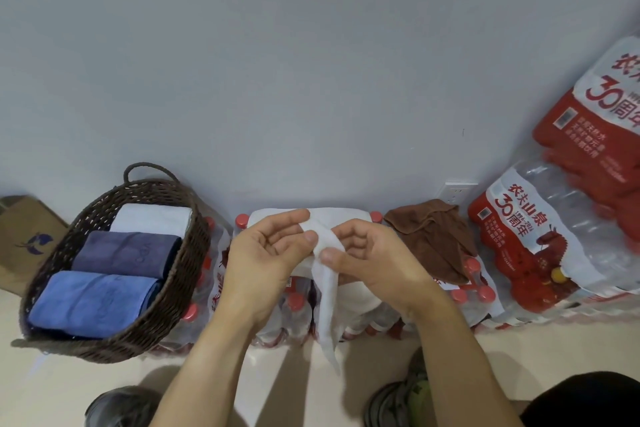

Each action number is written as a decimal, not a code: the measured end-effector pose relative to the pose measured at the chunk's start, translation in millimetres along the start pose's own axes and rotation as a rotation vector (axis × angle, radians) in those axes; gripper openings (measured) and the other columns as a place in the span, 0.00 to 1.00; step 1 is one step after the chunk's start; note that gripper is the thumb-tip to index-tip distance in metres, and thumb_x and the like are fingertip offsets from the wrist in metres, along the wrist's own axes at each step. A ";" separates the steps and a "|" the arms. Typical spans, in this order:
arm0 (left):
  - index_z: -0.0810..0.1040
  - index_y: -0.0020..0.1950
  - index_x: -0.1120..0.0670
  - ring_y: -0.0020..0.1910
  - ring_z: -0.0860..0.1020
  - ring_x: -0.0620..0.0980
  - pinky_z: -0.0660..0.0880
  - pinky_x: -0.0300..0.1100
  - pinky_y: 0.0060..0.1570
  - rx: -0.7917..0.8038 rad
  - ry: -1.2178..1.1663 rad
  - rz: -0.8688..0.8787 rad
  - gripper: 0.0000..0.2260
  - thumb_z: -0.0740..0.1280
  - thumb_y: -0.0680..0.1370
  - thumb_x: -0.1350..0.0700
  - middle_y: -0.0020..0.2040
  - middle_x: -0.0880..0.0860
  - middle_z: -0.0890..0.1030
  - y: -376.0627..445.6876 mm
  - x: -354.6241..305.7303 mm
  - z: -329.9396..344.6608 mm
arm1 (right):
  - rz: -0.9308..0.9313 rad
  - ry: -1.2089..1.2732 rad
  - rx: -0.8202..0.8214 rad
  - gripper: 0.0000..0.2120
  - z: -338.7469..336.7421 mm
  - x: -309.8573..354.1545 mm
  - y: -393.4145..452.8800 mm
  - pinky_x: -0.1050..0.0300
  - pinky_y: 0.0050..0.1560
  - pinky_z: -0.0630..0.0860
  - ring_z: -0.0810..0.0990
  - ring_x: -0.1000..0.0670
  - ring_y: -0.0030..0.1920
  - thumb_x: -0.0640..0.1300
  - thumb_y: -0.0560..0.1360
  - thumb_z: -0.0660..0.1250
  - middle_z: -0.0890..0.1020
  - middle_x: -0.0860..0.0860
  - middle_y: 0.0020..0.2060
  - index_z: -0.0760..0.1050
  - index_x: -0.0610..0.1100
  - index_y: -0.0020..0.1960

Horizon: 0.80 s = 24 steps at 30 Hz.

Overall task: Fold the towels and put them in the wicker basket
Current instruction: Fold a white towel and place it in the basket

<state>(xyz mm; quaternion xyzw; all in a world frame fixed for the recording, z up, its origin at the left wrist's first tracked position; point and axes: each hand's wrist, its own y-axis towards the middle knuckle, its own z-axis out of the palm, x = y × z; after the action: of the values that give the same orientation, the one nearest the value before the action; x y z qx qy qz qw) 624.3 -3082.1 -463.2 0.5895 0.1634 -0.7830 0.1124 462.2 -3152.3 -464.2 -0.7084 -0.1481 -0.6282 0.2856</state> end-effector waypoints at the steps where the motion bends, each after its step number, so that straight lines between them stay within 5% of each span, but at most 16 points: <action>1: 0.83 0.54 0.54 0.43 0.84 0.48 0.79 0.35 0.44 0.026 0.033 0.002 0.13 0.75 0.71 0.63 0.43 0.54 0.85 -0.8 -2.0 0.3 | -0.018 -0.006 -0.021 0.10 -0.8 1.9 -0.3 0.42 0.50 0.82 0.85 0.40 0.49 0.41 0.73 0.75 0.85 0.40 0.47 0.80 0.39 0.53; 6: 0.83 0.50 0.44 0.42 0.77 0.41 0.73 0.33 0.42 0.005 0.603 0.241 0.13 0.74 0.68 0.43 0.44 0.46 0.80 -1.5 -5.6 -3.1 | -0.101 -0.121 -0.037 0.09 -4.8 14.4 -3.6 0.45 0.53 0.82 0.84 0.38 0.49 0.45 0.75 0.72 0.85 0.41 0.45 0.83 0.40 0.51; 10: 0.81 0.52 0.42 0.58 0.78 0.41 0.72 0.38 0.57 0.145 0.576 0.290 0.09 0.71 0.74 0.44 0.56 0.40 0.81 -1.6 -9.8 -4.0 | -0.079 -0.130 0.030 0.13 -3.3 21.9 -7.8 0.53 0.46 0.80 0.83 0.46 0.42 0.49 0.77 0.69 0.85 0.40 0.44 0.82 0.39 0.51; 13: 0.81 0.47 0.47 0.42 0.81 0.47 0.75 0.44 0.44 0.215 0.426 0.208 0.06 0.72 0.74 0.46 0.42 0.53 0.84 -1.4 -11.4 -5.0 | -0.053 -0.115 0.068 0.17 -1.2 25.1 -10.8 0.43 0.48 0.78 0.80 0.44 0.41 0.52 0.77 0.67 0.83 0.35 0.43 0.80 0.36 0.51; 15: 0.79 0.44 0.48 0.32 0.74 0.51 0.70 0.45 0.35 0.161 0.408 0.188 0.06 0.71 0.75 0.47 0.36 0.61 0.79 -1.4 -11.1 -3.0 | -0.047 -0.113 0.070 0.22 -0.1 27.1 -12.7 0.36 0.50 0.76 0.78 0.44 0.41 0.56 0.76 0.66 0.81 0.31 0.43 0.79 0.35 0.50; 18: 0.76 0.43 0.50 0.28 0.71 0.47 0.68 0.41 0.29 0.095 0.406 0.192 0.06 0.68 0.78 0.50 0.30 0.57 0.78 -1.5 -8.7 0.6 | -0.060 -0.101 0.095 0.24 -1.2 30.3 -14.9 0.34 0.55 0.76 0.80 0.44 0.45 0.59 0.72 0.72 0.81 0.33 0.48 0.78 0.39 0.53; 24: 0.75 0.42 0.54 0.20 0.67 0.40 0.63 0.30 0.22 -0.067 0.464 0.201 0.10 0.65 0.80 0.51 0.21 0.46 0.73 3.4 -5.4 -5.4 | 0.050 -0.311 0.297 0.20 -8.4 26.1 -18.3 0.48 0.45 0.82 0.85 0.47 0.47 0.43 0.68 0.79 0.85 0.47 0.49 0.79 0.45 0.58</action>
<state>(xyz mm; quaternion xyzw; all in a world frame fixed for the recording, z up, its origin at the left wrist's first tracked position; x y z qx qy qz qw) 631.8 -3083.3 -459.8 0.7625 0.1514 -0.6059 0.1687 449.4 -3146.6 -434.4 -0.7503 -0.2639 -0.4753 0.3761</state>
